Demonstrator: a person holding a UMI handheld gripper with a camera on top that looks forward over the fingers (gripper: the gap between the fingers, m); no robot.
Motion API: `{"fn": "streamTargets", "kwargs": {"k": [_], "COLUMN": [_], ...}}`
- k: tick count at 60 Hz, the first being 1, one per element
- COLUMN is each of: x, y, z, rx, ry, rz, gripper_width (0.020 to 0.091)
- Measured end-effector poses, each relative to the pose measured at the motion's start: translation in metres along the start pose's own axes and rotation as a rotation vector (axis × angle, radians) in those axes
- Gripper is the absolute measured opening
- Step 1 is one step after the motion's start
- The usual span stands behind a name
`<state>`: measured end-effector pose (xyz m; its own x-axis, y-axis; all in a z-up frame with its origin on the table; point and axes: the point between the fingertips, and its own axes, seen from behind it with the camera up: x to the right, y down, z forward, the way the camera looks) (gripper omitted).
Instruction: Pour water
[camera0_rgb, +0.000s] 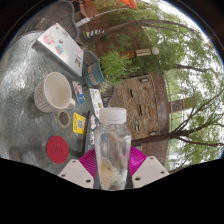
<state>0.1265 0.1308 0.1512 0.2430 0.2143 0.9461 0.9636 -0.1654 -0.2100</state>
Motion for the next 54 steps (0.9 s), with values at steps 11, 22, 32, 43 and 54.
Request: {"fn": "streamTargets", "kwargs": {"k": [11, 22, 32, 43, 54], "x": [0.005, 0.017, 0.012, 0.002, 0.033], "y": [-0.038, -0.066, -0.082, -0.080, -0.109], "z": [0.006, 0.009, 0.004, 0.008, 0.005], "rx": [-0.083, -0.157, -0.182, -0.149, 0.002], "ry": [0.019, 0.044, 0.045, 0.010, 0.066], "rz": [-0.542, -0.993, -1.099, -1.031, -0.205], "gripper_width": [0.0377, 0.0381, 0.0382, 0.0382, 0.0382]}}
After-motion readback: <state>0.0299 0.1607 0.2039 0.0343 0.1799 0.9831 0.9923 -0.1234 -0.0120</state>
